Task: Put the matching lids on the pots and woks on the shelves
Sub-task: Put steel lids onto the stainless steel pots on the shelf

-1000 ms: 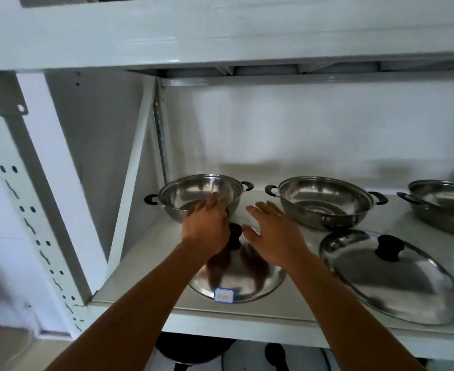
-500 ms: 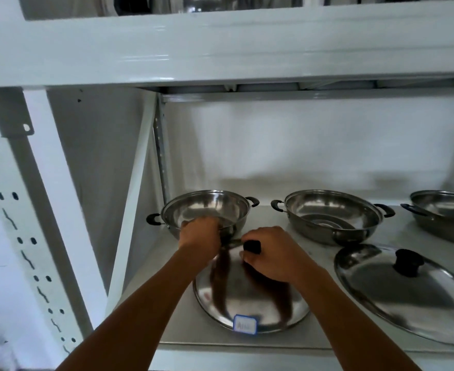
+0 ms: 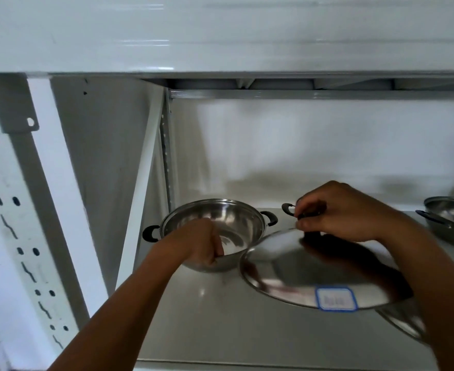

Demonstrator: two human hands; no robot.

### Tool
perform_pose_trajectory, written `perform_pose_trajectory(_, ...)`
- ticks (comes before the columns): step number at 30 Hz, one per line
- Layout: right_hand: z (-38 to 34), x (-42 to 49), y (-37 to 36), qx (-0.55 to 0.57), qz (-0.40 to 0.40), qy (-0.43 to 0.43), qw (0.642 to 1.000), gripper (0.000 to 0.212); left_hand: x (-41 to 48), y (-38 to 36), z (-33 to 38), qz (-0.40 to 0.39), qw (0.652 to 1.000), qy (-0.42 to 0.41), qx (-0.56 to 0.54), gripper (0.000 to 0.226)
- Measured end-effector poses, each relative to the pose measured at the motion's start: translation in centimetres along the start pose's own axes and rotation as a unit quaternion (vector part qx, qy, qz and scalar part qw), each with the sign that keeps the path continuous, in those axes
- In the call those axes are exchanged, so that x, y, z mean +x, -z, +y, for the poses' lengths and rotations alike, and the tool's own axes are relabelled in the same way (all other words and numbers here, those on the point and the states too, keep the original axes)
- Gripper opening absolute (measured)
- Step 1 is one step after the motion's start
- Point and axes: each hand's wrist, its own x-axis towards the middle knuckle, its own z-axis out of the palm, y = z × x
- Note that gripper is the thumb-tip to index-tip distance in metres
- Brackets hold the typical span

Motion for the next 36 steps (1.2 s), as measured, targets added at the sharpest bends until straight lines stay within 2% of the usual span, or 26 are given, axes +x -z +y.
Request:
perform_pose_trajectory(3, 0.2, -1.3, 2.5, 0.045, -0.006, 0.014, 0.999, 0.008, -0.8, 0.3, -0.1, -0.014, 1.0, 0.009, -0.015, 0.026)
perform_pose_trajectory(8, -0.8, 0.7, 2.0, 0.04, 0.118, 0.031, 0.992, 0.011, -2.3, 0.5, 1.7, -0.055, 0.998, -0.008, -0.015, 0.025)
perform_pose_trajectory(11, -1.5, 3.8, -1.7, 0.02, 0.149, 0.039, 0.988, 0.015, -3.3, 1.4, 1.9, -0.046, 0.999, 0.019, -0.002, 0.023)
perform_pose_trajectory(14, -1.9, 6.6, -5.4, 0.016, 0.164, 0.053, 0.985, 0.021, -3.9, 3.1, 0.5, 0.046, 0.99, 0.125, 0.053, 0.022)
perform_pose_trajectory(16, -2.6, 8.0, -7.6, 0.019, 0.167, 0.067, 0.983, 0.023, -3.7, 3.6, -0.5, 0.137, 0.97, 0.199, 0.022, 0.021)
perform_pose_trajectory(18, -3.3, 9.1, -9.2, 0.017, 0.172, 0.083, 0.981, 0.024, -3.1, 3.2, -0.9, 0.216, 0.951, 0.219, -0.018, 0.016)
perform_pose_trajectory(20, -3.9, 9.9, -10.4, 0.01, 0.176, 0.094, 0.98, 0.025, -2.4, 2.5, -0.5, 0.266, 0.936, 0.219, -0.066, 0.025)
perform_pose_trajectory(23, -4.4, 10.9, -11.6, -0.001, 0.165, 0.103, 0.981, 0.024, -1.8, 1.6, 0.2, 0.293, 0.932, 0.189, -0.095, 0.03)
perform_pose_trajectory(25, -4.4, 11.3, -12.2, -0.006, 0.152, 0.112, 0.982, 0.017, -1.0, 0.9, 0.0, 0.294, 0.934, 0.176, -0.101, 0.028)
perform_pose_trajectory(27, -4.2, 11.4, -12.8, 0.0, 0.146, 0.113, 0.983, 0.023, -0.2, 0.4, -0.5, 0.288, 0.936, 0.168, -0.115, 0.026)
perform_pose_trajectory(36, -4.6, 11.6, -14.3, 0.0, 0.129, 0.139, 0.982, 0.016, 0.9, -1.2, -0.6, 0.292, 0.932, 0.147, -0.154, 0.031)
